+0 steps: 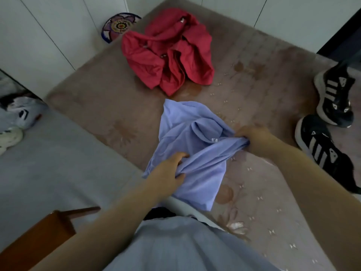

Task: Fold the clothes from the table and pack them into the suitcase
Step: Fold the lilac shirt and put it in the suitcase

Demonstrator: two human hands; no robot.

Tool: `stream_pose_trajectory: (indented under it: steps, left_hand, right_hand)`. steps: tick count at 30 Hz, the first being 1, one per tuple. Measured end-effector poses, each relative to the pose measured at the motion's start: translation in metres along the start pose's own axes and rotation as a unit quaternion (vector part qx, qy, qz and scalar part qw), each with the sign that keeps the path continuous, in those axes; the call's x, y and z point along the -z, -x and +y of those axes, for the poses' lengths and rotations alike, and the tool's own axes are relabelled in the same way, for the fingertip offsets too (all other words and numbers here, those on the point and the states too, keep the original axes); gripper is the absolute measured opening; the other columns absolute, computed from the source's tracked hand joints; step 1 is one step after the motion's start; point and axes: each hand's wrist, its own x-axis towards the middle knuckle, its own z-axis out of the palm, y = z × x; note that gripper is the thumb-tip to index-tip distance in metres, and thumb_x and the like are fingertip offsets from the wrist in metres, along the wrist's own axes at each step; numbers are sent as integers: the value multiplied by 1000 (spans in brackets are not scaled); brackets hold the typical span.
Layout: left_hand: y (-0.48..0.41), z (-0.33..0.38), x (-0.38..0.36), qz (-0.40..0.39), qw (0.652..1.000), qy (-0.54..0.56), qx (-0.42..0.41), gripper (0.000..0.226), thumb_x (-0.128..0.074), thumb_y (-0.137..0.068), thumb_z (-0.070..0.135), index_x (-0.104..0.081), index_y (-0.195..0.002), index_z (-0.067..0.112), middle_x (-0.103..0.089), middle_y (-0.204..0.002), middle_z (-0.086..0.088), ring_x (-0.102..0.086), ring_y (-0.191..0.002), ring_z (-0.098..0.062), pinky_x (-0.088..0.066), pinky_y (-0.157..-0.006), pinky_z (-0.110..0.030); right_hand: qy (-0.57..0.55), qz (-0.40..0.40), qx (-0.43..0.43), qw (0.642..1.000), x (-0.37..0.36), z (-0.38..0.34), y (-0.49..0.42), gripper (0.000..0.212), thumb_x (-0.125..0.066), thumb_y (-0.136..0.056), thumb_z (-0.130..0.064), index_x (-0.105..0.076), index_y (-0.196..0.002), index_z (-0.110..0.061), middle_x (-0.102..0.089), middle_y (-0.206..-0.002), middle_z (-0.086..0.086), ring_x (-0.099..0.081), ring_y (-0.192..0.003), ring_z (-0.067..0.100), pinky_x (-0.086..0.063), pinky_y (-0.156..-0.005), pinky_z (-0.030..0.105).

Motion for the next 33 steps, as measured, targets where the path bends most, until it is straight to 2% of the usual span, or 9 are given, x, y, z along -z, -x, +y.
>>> stream_pose_trajectory:
  steps: [3,7,10,12,15,18,25,31,33]
  left_hand:
    - [0,-1,0,16,999,32,1,44,-52,-93,11,-39,-135,16,-52,-125,-5,-54,-105,-23,-35,-76,-18]
    - [5,-14,8,78,991,87,71,52,-52,-93,9,-32,-140,19,-49,-129,-8,-53,-109,-27,-41,-86,-31]
    - [10,-30,12,135,974,126,131,53,-52,-92,4,-31,-141,10,-47,-134,-12,-49,-118,-30,-38,-96,-32]
    - [14,-41,13,164,962,150,160,51,-51,-92,3,-31,-140,7,-47,-132,-12,-48,-119,-29,-36,-96,-28]
    - [19,-55,14,189,955,145,178,55,-53,-91,2,-30,-141,7,-46,-132,-12,-47,-120,-28,-36,-98,-30]
    - [22,-62,12,202,964,84,154,65,-55,-87,2,-27,-144,8,-40,-138,-15,-43,-124,-30,-34,-102,-34]
    - [9,-77,12,171,956,-234,-51,61,-39,-83,25,-28,-142,22,-44,-140,-8,-33,-128,-29,-33,-102,-60]
    - [-5,-113,2,26,922,-368,-122,58,-13,-98,57,-26,-147,30,-26,-154,3,-22,-139,-26,-8,-113,-53]
    - [-5,-124,-3,16,924,-367,-109,60,-12,-96,60,-18,-149,32,-10,-158,8,-19,-141,-26,-10,-111,-56]
  right_hand:
    - [-132,-6,32,991,41,-1,-10,33,-72,-77,-2,-68,-108,-13,-66,-101,6,-59,-95,21,-36,-74,20]
    - [-194,-2,81,978,80,-24,-48,39,-71,-74,5,-64,-101,-22,-64,-101,-2,-60,-82,11,-47,-72,17]
    - [-163,45,126,978,81,-59,-90,35,-68,-75,6,-69,-104,-12,-65,-96,-1,-59,-79,12,-36,-64,2]
    - [-138,76,152,976,74,-86,-113,33,-65,-77,4,-71,-106,-10,-64,-96,-2,-56,-85,15,-36,-64,7]
    - [-124,114,176,970,54,-114,-137,33,-57,-76,-18,-72,-105,-11,-69,-104,5,-60,-100,26,-40,-92,33]
    - [-38,204,111,972,32,-130,-151,34,-59,-84,-19,-65,-117,-17,-60,-122,6,-46,-120,30,-5,-114,40]
    - [-14,316,64,947,-32,-141,-96,42,-61,-77,-27,-62,-117,-14,-55,-122,16,-38,-115,33,-15,-108,60]
    - [-1,139,20,990,-88,-101,-44,74,-7,-88,-72,-27,-147,-33,-35,-150,11,-34,-136,39,-19,-106,63]
    - [11,76,4,997,-86,-96,-45,77,8,-79,-77,0,-147,-40,-10,-159,6,-13,-145,34,-5,-113,57]
